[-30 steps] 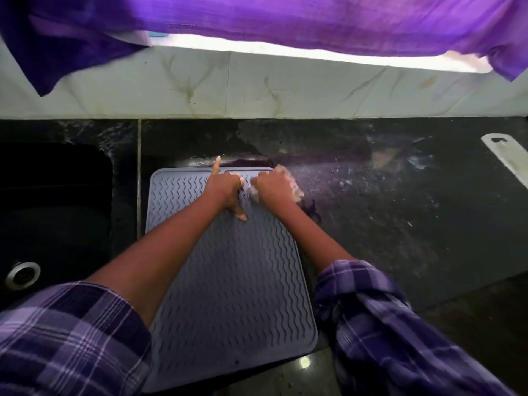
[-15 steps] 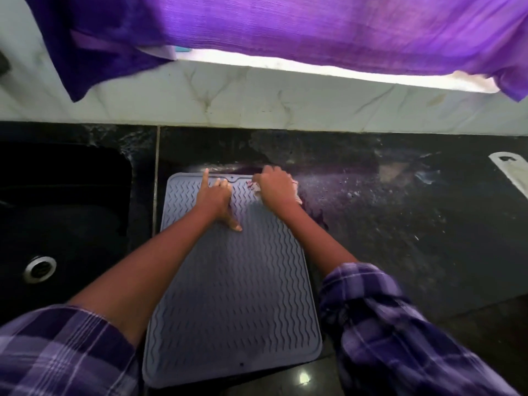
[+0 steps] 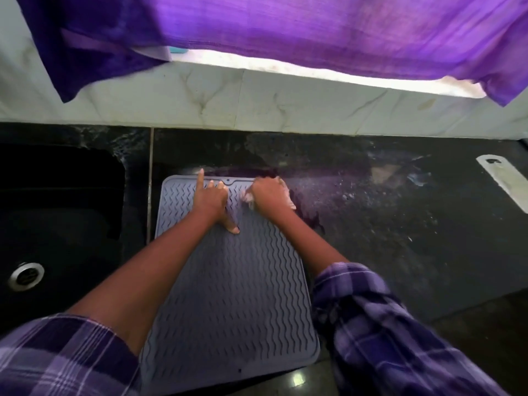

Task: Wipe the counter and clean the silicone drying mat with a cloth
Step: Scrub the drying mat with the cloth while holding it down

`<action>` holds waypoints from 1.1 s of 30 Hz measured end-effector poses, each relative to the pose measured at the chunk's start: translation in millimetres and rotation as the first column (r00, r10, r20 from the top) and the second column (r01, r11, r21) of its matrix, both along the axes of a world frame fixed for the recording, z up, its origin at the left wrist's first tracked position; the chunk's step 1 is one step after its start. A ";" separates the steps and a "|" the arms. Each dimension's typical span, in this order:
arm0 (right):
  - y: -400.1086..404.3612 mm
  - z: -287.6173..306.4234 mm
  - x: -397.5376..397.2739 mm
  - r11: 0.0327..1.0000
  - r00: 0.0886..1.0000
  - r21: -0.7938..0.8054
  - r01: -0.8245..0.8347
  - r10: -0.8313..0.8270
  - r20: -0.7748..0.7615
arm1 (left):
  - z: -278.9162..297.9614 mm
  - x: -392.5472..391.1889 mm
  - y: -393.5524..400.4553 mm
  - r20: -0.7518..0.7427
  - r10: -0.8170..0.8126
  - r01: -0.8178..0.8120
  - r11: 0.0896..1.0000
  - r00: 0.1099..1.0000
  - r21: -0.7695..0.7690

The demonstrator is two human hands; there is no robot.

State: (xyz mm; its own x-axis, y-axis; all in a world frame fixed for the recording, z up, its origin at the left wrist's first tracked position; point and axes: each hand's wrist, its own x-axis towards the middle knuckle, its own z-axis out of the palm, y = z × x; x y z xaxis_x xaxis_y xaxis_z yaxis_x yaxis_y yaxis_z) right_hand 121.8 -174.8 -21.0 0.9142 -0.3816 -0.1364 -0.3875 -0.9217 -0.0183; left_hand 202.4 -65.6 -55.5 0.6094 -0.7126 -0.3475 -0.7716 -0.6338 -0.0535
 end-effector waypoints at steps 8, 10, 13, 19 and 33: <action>0.2 3.8 -47.2 0.985 0.959 0.167 -0.038 0.083 -0.272 | 2.9 -0.3 3.0 0.008 -0.031 0.031 0.999 0.999 -0.018; -7.9 10.6 -15.8 0.995 0.992 0.102 0.009 0.004 -0.125 | 2.0 0.0 2.9 0.000 -0.022 0.022 1.000 1.000 -0.013; 11.9 -5.2 1.6 0.997 0.997 -0.031 -0.073 0.073 -0.014 | -1.4 0.8 2.1 -0.003 -0.011 0.011 1.000 1.000 -0.001; 0.4 0.9 -45.4 0.973 0.940 0.196 -0.121 0.176 -0.293 | 4.3 -2.1 -1.8 0.074 -0.064 0.058 0.994 0.995 0.089; -16.1 -22.8 -114.7 0.999 0.959 -0.015 -0.050 0.044 -0.281 | 8.4 -35.6 -32.2 0.053 -0.206 0.202 0.977 0.977 0.070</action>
